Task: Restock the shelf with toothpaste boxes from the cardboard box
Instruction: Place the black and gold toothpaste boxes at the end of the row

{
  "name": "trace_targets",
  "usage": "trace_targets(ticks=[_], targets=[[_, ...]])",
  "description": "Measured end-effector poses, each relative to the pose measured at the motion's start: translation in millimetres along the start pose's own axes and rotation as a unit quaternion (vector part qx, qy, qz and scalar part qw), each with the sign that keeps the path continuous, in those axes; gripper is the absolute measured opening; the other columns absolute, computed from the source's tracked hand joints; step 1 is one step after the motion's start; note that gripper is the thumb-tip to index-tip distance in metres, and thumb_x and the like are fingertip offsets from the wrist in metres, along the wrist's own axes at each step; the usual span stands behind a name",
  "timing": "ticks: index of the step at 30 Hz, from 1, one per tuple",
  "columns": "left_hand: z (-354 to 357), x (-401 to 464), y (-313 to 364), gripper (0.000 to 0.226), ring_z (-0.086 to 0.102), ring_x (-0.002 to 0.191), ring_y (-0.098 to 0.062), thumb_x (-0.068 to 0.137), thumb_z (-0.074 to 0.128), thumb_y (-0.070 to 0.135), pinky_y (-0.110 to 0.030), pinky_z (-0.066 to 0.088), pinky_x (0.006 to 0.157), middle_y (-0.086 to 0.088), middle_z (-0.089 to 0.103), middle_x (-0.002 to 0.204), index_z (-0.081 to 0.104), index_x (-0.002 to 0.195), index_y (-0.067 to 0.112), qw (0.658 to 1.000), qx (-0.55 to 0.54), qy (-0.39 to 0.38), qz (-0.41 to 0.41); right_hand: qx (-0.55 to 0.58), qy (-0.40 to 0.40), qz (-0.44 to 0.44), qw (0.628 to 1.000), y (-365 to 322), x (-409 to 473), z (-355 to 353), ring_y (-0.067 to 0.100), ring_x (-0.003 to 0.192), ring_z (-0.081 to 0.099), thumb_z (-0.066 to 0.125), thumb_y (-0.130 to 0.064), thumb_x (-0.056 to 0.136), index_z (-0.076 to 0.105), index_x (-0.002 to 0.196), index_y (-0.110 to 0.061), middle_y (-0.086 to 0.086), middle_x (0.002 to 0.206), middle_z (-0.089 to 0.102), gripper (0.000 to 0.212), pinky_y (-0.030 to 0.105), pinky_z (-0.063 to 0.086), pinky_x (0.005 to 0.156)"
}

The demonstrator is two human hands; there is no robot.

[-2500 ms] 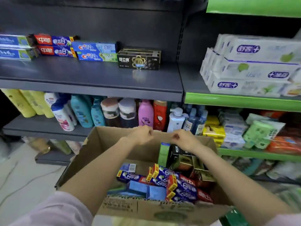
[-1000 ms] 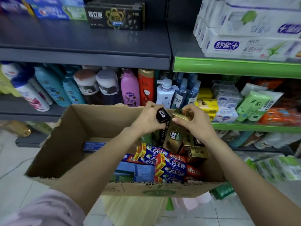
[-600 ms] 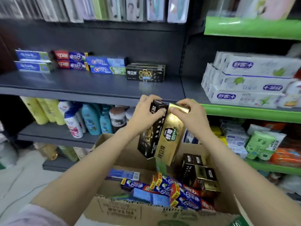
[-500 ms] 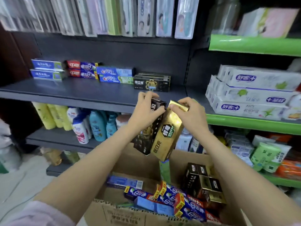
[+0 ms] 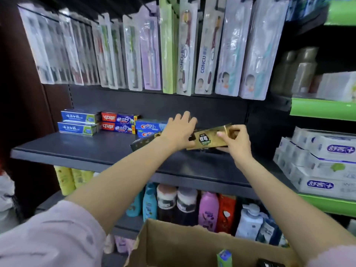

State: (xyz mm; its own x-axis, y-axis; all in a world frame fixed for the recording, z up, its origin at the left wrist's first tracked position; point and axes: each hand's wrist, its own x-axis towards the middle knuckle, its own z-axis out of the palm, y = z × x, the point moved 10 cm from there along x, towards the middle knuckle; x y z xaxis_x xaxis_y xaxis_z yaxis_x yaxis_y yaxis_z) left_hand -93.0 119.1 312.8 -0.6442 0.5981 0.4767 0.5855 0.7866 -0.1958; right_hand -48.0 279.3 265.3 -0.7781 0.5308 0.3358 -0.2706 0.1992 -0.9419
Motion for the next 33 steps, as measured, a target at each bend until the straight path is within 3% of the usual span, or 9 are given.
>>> trace_targets(ticks=[5, 9, 11, 13, 15, 18, 23, 28, 33], targets=[[30, 27, -17, 0.064, 0.042, 0.116, -0.032, 0.083, 0.060, 0.042, -0.042, 0.038, 0.092, -0.010, 0.035, 0.134, 0.036, 0.135, 0.013, 0.998, 0.023, -0.013, 0.048, -0.114, -0.002, -0.028, 0.993, 36, 52, 20, 0.022, 0.106, 0.057, 0.070, -0.020, 0.083, 0.054, 0.114, -0.011, 0.005, 0.111, 0.059, 0.036, 0.037, 0.051, 0.089], [47, 32, -7, 0.066, 0.043, 0.115, -0.030, 0.084, 0.058, 0.047, -0.042, 0.038, 0.092, -0.009, 0.037, 0.134, 0.037, 0.136, 0.013, 0.993, 0.012, 0.009, 0.115, -0.420, 0.027, 0.018, 0.907, 75, 67, 11, 0.033, 0.120, 0.043, 0.071, -0.027, 0.081, 0.050, 0.123, -0.014, 0.016, 0.124, 0.053, 0.049, 0.042, 0.041, 0.095], [54, 33, 2, 0.069, 0.045, 0.112, -0.028, 0.083, 0.060, 0.047, -0.040, 0.039, 0.091, -0.008, 0.040, 0.132, 0.036, 0.138, 0.013, 0.988, 0.007, 0.028, 0.149, -0.466, 0.039, -0.017, 0.884, 68, 66, 18, 0.035, 0.123, 0.035, 0.070, -0.020, 0.082, 0.046, 0.128, -0.013, 0.019, 0.128, 0.045, 0.052, 0.040, 0.037, 0.097], [56, 35, 10, 0.075, 0.046, 0.111, -0.028, 0.082, 0.062, 0.044, -0.039, 0.039, 0.089, -0.008, 0.043, 0.130, 0.032, 0.141, 0.011, 0.986, -0.002, 0.043, 0.161, -0.372, 0.003, -0.083, 0.925, 48, 61, 35, 0.032, 0.121, 0.040, 0.067, -0.008, 0.080, 0.047, 0.128, -0.015, 0.016, 0.126, 0.047, 0.052, 0.035, 0.036, 0.099], [54, 38, 16, 0.082, 0.046, 0.115, -0.028, 0.081, 0.063, 0.039, -0.038, 0.038, 0.091, -0.010, 0.043, 0.132, 0.024, 0.145, 0.006, 0.987, -0.019, 0.046, 0.156, -0.118, -0.133, -0.032, 0.983, 42, 45, 62, 0.023, 0.119, 0.052, 0.063, -0.006, 0.084, 0.050, 0.126, -0.018, 0.010, 0.123, 0.055, 0.046, 0.030, 0.041, 0.100], [51, 43, 21, 0.090, 0.044, 0.122, -0.028, 0.077, 0.066, 0.030, -0.038, 0.040, 0.096, -0.014, 0.040, 0.136, 0.017, 0.147, -0.001, 0.986, -0.073, 0.025, 0.148, 0.024, -0.255, 0.072, 0.964, 45, 24, 84, 0.013, 0.119, 0.056, 0.063, -0.021, 0.087, 0.043, 0.136, -0.020, 0.001, 0.126, 0.059, 0.052, 0.033, 0.043, 0.104], [49, 37, 14, 0.093, 0.045, 0.124, -0.029, 0.076, 0.072, 0.024, -0.036, 0.039, 0.104, -0.019, 0.039, 0.135, 0.017, 0.145, -0.004, 0.972, -0.187, 0.032, 0.139, -0.113, -0.202, -0.040, 0.972, 22, 27, 74, 0.014, 0.108, 0.062, 0.072, -0.008, 0.079, 0.057, 0.125, -0.014, 0.000, 0.112, 0.066, 0.049, 0.024, 0.047, 0.094], [52, 29, -30, 0.094, 0.050, 0.120, -0.019, 0.063, 0.081, 0.048, -0.037, 0.043, 0.102, -0.004, 0.048, 0.135, 0.032, 0.138, 0.019, 0.941, -0.337, 0.023, 0.000, 0.088, -0.091, 0.045, 0.991, 27, 35, 48, 0.020, 0.097, 0.066, 0.055, -0.005, 0.091, 0.060, 0.118, -0.004, 0.013, 0.112, 0.066, 0.027, 0.031, 0.056, 0.082], [77, 30, -44, 0.047, 0.059, 0.086, -0.012, 0.078, 0.073, 0.040, -0.019, 0.047, 0.068, 0.004, 0.063, 0.099, 0.051, 0.112, 0.017, 0.895, -0.433, -0.076, -0.078, 0.204, -0.086, 0.051, 0.974, 21, 35, 50, 0.015, 0.098, 0.063, 0.048, -0.013, 0.097, 0.058, 0.117, -0.003, 0.008, 0.106, 0.066, 0.025, 0.026, 0.052, 0.088]])
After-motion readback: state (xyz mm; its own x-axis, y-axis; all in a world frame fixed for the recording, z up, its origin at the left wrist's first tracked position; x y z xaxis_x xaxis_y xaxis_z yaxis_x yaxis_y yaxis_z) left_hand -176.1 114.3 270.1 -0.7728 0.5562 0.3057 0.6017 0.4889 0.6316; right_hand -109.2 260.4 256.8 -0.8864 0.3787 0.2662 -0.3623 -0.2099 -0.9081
